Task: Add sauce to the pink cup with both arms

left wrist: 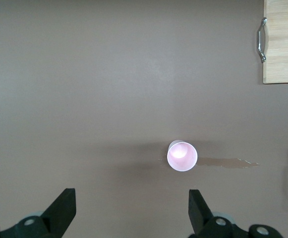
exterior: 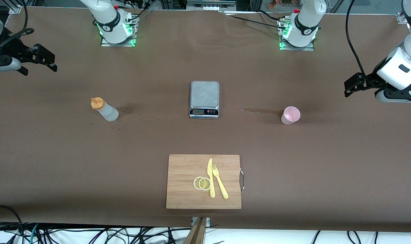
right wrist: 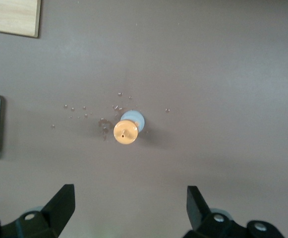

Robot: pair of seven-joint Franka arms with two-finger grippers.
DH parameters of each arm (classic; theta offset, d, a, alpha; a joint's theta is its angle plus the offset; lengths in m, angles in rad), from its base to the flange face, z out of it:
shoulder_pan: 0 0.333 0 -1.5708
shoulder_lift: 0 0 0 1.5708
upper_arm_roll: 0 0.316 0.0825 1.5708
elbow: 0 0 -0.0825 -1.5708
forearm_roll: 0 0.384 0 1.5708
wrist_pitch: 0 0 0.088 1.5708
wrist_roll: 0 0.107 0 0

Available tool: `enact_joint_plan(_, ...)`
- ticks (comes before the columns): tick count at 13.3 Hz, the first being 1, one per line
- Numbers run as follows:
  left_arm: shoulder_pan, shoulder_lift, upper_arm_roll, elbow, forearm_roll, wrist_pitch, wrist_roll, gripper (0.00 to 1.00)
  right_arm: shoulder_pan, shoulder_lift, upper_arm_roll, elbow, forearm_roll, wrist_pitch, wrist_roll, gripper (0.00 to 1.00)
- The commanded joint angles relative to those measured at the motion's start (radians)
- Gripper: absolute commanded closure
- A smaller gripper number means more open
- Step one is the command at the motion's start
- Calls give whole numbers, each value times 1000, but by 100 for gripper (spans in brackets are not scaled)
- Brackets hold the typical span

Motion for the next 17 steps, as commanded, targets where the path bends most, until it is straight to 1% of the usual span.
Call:
enact_joint_plan(1, 18, -24, -9, -22, -10, 17, 27, 0, 2, -18, 10, 1, 3, -24, -6, 0)
enact_joint_plan(3, 19, -26, -10, -20, -10, 12, 30, 0, 2, -9, 36, 3, 5, -14, -2, 0)
enact_joint_plan(5, 38, -26, -10, -23, -20, 3, 31, 0, 3, -9, 43, 4, 5, -26, -5, 0)
enact_joint_plan(6, 39, -26, -10, -23, -20, -2, 28, 0, 5, -9, 66, -3, 5, -26, -5, 0)
enact_joint_plan(7, 39, -24, -10, -23, -20, -5, 27, 0, 7, -10, 73, -9, 9, -29, -5, 0)
enact_joint_plan(9, 39, -23, -13, -22, -24, -29, 30, 0, 7, -9, 74, -8, 9, -35, -3, 0)
enact_joint_plan(10, 39, -23, -25, -20, -24, -29, 28, 0, 5, 5, 74, -6, 8, -23, 3, 0)
enact_joint_plan(13, 36, -21, -33, -20, -24, -31, 33, 0, 2, 40, 68, -8, 3, -3, 3, 0)
enact_joint_plan(17, 35, -21, -33, -23, -24, -31, 36, 0, -3, 46, 68, -3, -4, -1, 8, 0)
